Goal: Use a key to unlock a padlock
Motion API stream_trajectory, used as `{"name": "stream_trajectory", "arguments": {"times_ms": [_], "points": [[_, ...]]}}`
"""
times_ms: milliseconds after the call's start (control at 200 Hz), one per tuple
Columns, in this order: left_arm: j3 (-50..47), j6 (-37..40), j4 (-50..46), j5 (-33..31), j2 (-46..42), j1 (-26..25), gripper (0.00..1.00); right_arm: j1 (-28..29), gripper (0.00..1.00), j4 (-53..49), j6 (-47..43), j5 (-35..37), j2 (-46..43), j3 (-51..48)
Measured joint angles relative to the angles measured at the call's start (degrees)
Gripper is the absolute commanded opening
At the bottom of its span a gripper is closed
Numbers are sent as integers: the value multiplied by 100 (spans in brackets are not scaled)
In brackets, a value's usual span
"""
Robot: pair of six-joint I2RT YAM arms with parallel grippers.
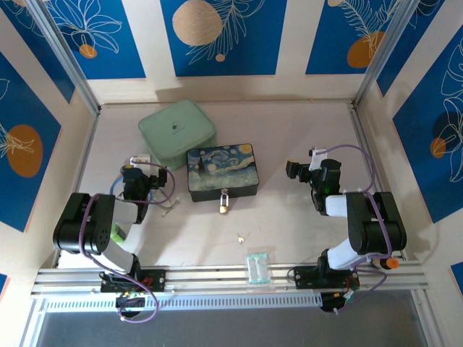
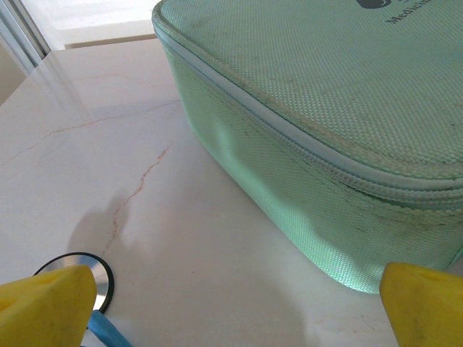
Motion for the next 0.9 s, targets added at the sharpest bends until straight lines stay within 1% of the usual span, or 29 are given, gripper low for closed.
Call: {"name": "stream_trajectory", "arguments": {"times_ms": [180,255,395,495,595,675,750,825,900], "points": [[-9,0,44,0,-4,0,100,-4,99,-2,0,-22,-2,0],[-44,-2,-17,-39,-179,0,100,-7,99,-116,-9,-55,-72,0],[-24,-2,-562,-61,-1058,-11,100,-4,99,-800,-39,-85,-758,94],[87,-190,-1207,-203,-1847,-22,100,-4,99,-1419,79,-122,-1403,337],[330,-901,-2122,-372,-2634,-33,100,-4,99,-2162,448,-212,-2017,682],[455,-1773,-2586,-407,-3154,-33,100,-9,99,-2754,984,-162,-2433,940],[407,-2579,-2736,-162,-3545,-33,100,-90,99,-3252,1521,-188,-2739,1080],[170,-3375,-2586,203,-3821,-33,100,-304,99,-3654,1939,-586,-2944,1117],[-103,-3998,-2494,573,-3954,-33,100,-437,99,-4013,2227,-1040,-3062,1121]]}}
